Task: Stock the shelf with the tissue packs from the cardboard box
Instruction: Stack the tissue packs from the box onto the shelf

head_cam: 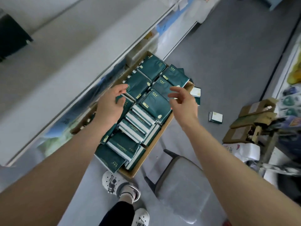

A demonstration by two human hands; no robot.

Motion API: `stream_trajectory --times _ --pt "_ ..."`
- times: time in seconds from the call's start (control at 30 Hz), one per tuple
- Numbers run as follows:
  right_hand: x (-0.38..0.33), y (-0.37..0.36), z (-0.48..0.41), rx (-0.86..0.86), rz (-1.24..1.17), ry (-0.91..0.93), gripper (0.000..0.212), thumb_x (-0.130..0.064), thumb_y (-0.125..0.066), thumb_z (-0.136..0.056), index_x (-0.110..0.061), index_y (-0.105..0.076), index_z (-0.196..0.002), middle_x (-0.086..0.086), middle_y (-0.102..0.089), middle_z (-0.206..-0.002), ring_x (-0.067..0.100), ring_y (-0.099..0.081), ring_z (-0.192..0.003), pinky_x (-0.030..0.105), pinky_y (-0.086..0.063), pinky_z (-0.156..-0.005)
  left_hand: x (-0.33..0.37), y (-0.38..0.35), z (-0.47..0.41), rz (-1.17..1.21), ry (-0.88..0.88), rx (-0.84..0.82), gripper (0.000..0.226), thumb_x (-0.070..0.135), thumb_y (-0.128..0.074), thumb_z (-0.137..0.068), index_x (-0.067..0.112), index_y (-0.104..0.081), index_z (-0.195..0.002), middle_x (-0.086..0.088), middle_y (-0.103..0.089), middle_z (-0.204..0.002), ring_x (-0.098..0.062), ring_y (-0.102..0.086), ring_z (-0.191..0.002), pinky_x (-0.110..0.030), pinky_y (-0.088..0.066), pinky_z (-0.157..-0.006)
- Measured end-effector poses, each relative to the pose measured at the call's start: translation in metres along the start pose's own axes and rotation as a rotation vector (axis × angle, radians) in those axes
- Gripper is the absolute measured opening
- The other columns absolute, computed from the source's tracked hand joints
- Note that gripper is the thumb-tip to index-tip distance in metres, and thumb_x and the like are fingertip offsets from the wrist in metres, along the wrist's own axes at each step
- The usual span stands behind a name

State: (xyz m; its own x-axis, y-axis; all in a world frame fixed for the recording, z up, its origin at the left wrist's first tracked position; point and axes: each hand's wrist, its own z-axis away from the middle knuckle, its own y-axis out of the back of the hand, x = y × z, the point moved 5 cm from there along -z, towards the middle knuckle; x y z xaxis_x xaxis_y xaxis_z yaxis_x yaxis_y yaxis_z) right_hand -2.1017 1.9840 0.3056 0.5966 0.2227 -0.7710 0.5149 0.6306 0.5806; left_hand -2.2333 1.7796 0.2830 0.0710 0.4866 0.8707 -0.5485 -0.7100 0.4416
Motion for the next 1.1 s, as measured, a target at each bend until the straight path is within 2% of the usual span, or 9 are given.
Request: stream_trajectory --times 0.1,0.17,0.33,0.53,0.73,0.83,0.9,1.0,1.1 --pt "-0.021 -0.02 -0.016 -0.072 0.019 0.039 0.037 -0.005 -0.051 -0.093 -0.03 -0.066 -0.115 -0.012 -0.071 -0.097 0.009 -0.067 -0.087 0.034 -0.059 -0.08 -0.001 0.01 0.0 -0.029 0.018 0.01 0.041 0.006 -0.054 -0.096 0.028 -0.056 -0.13 0.007 -0.061 -0.123 -0.004 -0.055 -0.117 -0.031 -0.042 -0.106" --pt "-0.032 -0.029 -0.023 -0.099 -0.007 0.066 0.036 -0.003 -0.052 -0.093 -0.028 -0.067 -0.114 -0.009 -0.072 -0.097 0.008 -0.068 -0.089 0.033 -0.059 -0.081 0.001 0.016 -0.001 -0.055 0.034 0.01 0.039 0.006 -0.054 -0.096 0.028 -0.058 -0.128 0.01 -0.061 -0.119 -0.006 -0.056 -0.113 -0.029 -0.043 -0.103" --pt "-0.051 -0.042 -0.036 -0.151 -0.019 0.068 0.041 0.003 -0.049 -0.09 -0.025 -0.068 -0.112 -0.007 -0.072 -0.098 0.008 -0.068 -0.076 0.024 -0.057 -0.063 -0.001 0.027 -0.006 -0.053 0.06 0.024 0.038 0.009 -0.055 -0.096 0.032 -0.059 -0.126 0.011 -0.061 -0.121 -0.007 -0.056 -0.114 -0.033 -0.044 -0.104" --pt "-0.068 -0.043 -0.054 -0.256 0.058 0.124 0.041 0.003 -0.049 -0.091 -0.026 -0.069 -0.114 -0.009 -0.071 -0.099 0.008 -0.065 -0.073 0.022 -0.056 -0.062 0.0 0.028 -0.014 -0.031 0.078 0.054 0.038 0.009 -0.057 -0.095 0.03 -0.059 -0.126 0.011 -0.062 -0.124 -0.004 -0.056 -0.114 -0.029 -0.041 -0.107" --pt "-0.079 -0.073 -0.096 -0.44 0.131 0.243 0.033 -0.004 -0.052 -0.095 -0.026 -0.068 -0.114 -0.009 -0.071 -0.1 0.008 -0.067 -0.092 0.023 -0.055 -0.082 -0.002 0.025 -0.037 -0.127 0.106 0.075 0.036 0.014 -0.059 -0.094 0.028 -0.059 -0.128 0.008 -0.061 -0.126 -0.007 -0.057 -0.114 -0.032 -0.042 -0.106" --pt "-0.076 -0.097 -0.125 -0.554 0.14 0.277 0.03 -0.005 -0.058 -0.093 -0.03 -0.069 -0.106 -0.006 -0.074 -0.096 0.008 -0.065 -0.078 0.03 -0.054 -0.076 -0.004 0.018 -0.054 -0.179 0.117 0.057 0.035 0.015 -0.063 -0.092 0.026 -0.061 -0.126 0.008 -0.063 -0.123 -0.006 -0.058 -0.111 -0.027 -0.042 -0.103" --pt "-0.073 -0.112 -0.143 -0.638 0.192 0.33 0.026 -0.008 -0.062 -0.091 -0.03 -0.069 -0.105 -0.004 -0.074 -0.095 0.009 -0.065 -0.079 0.032 -0.054 -0.078 -0.01 0.01 -0.068 -0.214 0.119 0.062 0.034 0.016 -0.066 -0.09 0.026 -0.063 -0.122 0.012 -0.064 -0.118 -0.003 -0.058 -0.105 -0.02 -0.042 -0.098" --pt "-0.069 -0.126 -0.168 -0.735 0.286 0.465 0.023 -0.011 -0.068 -0.089 -0.024 -0.071 -0.108 -0.006 -0.073 -0.091 0.004 -0.064 -0.08 0.026 -0.052 -0.084 -0.021 -0.002 -0.085 -0.26 0.108 0.089 0.033 0.018 -0.07 -0.087 0.028 -0.065 -0.118 0.016 -0.064 -0.111 0.002 -0.058 -0.1 -0.008 -0.041 -0.09" --pt "-0.07 -0.137 -0.188 -0.738 0.35 0.651 0.024 -0.011 -0.069 -0.088 -0.027 -0.072 -0.104 -0.013 -0.073 -0.084 0.0 -0.066 -0.081 0.024 -0.051 -0.085 -0.035 -0.013 -0.098 -0.279 0.098 0.09 0.034 0.021 -0.073 -0.085 0.027 -0.065 -0.118 0.013 -0.066 -0.107 -0.001 -0.06 -0.098 -0.017 -0.044 -0.094"
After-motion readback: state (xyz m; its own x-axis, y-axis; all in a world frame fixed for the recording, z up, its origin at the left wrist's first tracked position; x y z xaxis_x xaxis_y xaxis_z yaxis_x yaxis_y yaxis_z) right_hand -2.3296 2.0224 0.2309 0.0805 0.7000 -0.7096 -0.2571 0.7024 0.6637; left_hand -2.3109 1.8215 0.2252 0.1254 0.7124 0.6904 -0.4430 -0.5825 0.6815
